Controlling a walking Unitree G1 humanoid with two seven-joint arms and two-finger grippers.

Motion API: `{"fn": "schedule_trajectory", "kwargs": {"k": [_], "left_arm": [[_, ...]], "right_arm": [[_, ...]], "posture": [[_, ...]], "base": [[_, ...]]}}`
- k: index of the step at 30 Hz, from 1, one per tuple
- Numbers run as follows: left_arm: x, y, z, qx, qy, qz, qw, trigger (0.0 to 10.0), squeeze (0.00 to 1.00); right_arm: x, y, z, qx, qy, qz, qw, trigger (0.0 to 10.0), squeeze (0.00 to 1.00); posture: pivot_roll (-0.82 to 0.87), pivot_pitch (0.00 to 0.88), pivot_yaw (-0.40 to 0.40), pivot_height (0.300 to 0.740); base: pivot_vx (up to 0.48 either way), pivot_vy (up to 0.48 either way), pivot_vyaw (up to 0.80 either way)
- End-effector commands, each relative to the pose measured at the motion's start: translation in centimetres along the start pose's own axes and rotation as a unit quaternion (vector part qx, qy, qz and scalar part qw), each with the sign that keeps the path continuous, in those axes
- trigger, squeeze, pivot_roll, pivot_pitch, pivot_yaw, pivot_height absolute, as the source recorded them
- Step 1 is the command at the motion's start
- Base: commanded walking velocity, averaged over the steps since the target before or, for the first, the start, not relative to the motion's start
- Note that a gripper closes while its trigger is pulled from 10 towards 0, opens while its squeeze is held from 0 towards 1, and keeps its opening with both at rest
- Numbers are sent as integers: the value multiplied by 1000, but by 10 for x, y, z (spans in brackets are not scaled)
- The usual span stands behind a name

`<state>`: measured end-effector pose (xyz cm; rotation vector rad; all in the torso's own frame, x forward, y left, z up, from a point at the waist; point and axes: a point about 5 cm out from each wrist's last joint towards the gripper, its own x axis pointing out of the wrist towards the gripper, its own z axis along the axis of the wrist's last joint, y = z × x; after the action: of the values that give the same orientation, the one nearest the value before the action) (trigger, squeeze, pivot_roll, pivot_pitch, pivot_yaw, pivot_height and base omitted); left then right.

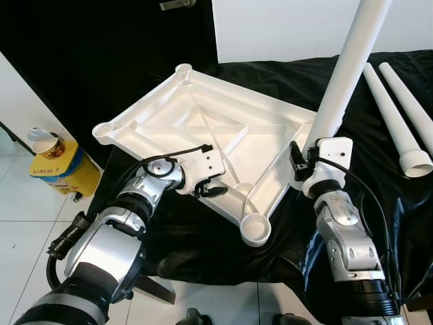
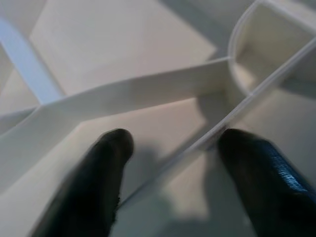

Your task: Building children table

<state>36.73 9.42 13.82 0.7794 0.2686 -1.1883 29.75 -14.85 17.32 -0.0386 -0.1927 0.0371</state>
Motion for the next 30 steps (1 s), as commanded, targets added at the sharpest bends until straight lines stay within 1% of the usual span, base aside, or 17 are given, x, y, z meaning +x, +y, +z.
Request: {"fn": "schedule_trajectory", "kwargs": {"k": [1, 6, 7, 9, 13, 14, 15, 16, 21, 22, 23, 24, 25, 26, 30], "left_arm": [[0, -8, -15, -28, 23, -27, 999, 10000, 1000], [-1, -5, -14, -28, 32, -20, 999, 10000, 1000], [-1, -4, -14, -32, 38, -16, 999, 10000, 0], [0, -1, -14, -42, 48, -8, 998, 10000, 0], [0, 0, -13, -49, 55, -8, 997, 10000, 0], [0, 1, -13, -59, 55, -9, 997, 10000, 0], [0, 1, -13, -59, 55, -9, 997, 10000, 0], [-1, 3, -12, -70, 58, -12, 996, 10000, 0], [-1, 6, -10, -89, 58, -7, 994, 10000, 0], [-2, 8, -9, -104, 54, -1, 993, 5843, 0], [-3, 10, -8, -114, 51, 3, 992, 5843, 0], [-3, 10, -8, -114, 51, 3, 992, 5843, 0], [-4, 12, -7, -125, 47, 8, 991, 2471, 0], [-5, 14, -6, -126, 43, 13, 991, 0, 0], [-8, 17, -5, -132, 39, 22, 990, 0, 0]], "right_arm": [[-2, 4, -2, 5, 6, 6, 1000, 10000, 0], [-3, 4, -2, 5, 6, 4, 1000, 10000, 0], [-3, 5, -2, 6, 6, 4, 1000, 10000, 0], [-3, 5, -2, 6, 6, 4, 1000, 10000, 0], [-4, 5, -2, 5, 7, 3, 1000, 10000, 0], [-4, 4, -2, 5, 7, 2, 1000, 10000, 0], [-4, 4, -2, 5, 7, 2, 1000, 10000, 0], [-6, 4, -2, 3, 9, 1, 1000, 10000, 0], [-7, 4, -3, 1, 10, 0, 1000, 10000, 0], [-8, 3, -3, 1, 11, -1, 1000, 10000, 0], [-9, 3, -3, 0, 11, -1, 1000, 10000, 0], [-9, 3, -3, 0, 11, -1, 1000, 10000, 0], [-10, 3, -3, 0, 13, -2, 1000, 10000, 0], [-11, 3, -4, 0, 15, -2, 1000, 10000, 0], [-13, 3, -4, -1, 18, -1, 1000, 10000, 0]], "posture": [[-74, 115, 95, 740], [-71, 118, 98, 740], [-71, 122, 99, 740], [-73, 129, 101, 740], [-74, 133, 103, 740], [-75, 136, 103, 740], [-75, 136, 103, 740], [-76, 142, 105, 740], [-78, 151, 107, 740], [-80, 158, 108, 740], [-80, 158, 108, 740], [-80, 158, 108, 740], [-81, 165, 107, 740], [-82, 171, 106, 740], [-83, 175, 103, 740]], "base": [[0, 0, 0], [0, 0, 0], [0, 0, 0], [0, 0, 0], [0, 0, 0], [0, 0, 0], [0, 0, 0], [0, 0, 0], [0, 0, 0], [0, 0, 0], [0, 0, 0], [0, 0, 0], [0, 0, 0], [0, 0, 0], [0, 0, 0]]}}
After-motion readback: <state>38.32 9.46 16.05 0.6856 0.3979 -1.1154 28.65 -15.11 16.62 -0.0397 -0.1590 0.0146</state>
